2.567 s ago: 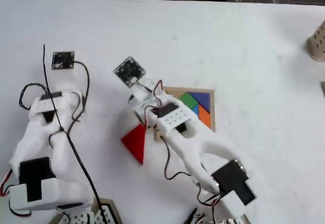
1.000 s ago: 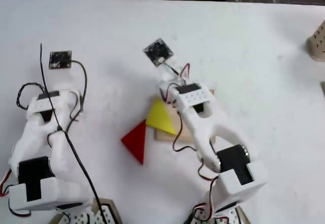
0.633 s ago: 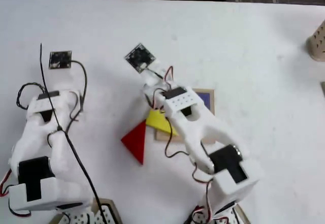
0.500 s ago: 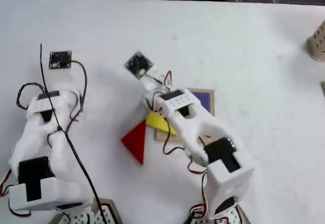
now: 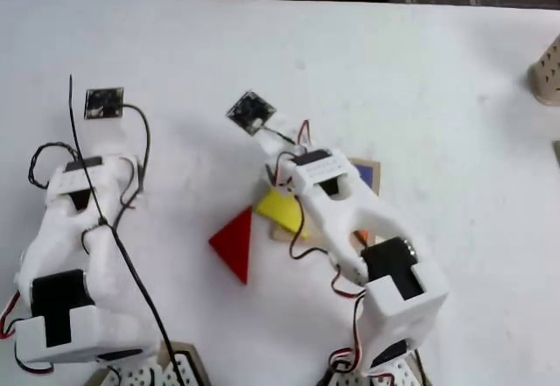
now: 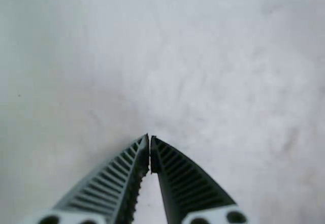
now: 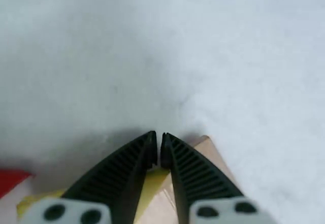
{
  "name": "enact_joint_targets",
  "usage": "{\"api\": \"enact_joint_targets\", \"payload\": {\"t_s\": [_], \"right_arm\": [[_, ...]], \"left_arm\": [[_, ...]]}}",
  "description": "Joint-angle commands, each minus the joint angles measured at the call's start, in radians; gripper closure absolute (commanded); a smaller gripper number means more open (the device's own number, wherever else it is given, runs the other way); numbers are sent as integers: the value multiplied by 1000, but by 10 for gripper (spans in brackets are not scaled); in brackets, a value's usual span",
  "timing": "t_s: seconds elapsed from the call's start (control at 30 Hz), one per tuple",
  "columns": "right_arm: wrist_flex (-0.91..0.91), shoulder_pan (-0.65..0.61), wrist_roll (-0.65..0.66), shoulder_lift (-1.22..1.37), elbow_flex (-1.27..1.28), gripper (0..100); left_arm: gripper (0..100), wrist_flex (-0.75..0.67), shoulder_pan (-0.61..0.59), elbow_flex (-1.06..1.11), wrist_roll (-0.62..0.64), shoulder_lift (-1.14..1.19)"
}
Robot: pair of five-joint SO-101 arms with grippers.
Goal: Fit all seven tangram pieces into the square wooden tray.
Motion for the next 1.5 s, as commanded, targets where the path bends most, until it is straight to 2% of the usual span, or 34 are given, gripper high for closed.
{"api": "enact_joint_targets", "payload": {"t_s": [0.0,0.2,0.57,1.1,1.47], "right_arm": [[21,41,11,-59,-6,971],[48,50,11,-124,51,971],[44,143,3,-219,135,972],[53,156,9,-265,175,972],[51,179,12,-472,390,972]], "left_arm": [[976,9,-13,-49,-6,-5],[976,9,-15,-48,-6,-5],[976,11,-15,-46,-6,-5],[976,23,-15,-49,-8,-5],[976,23,-15,-49,-8,-5]]}}
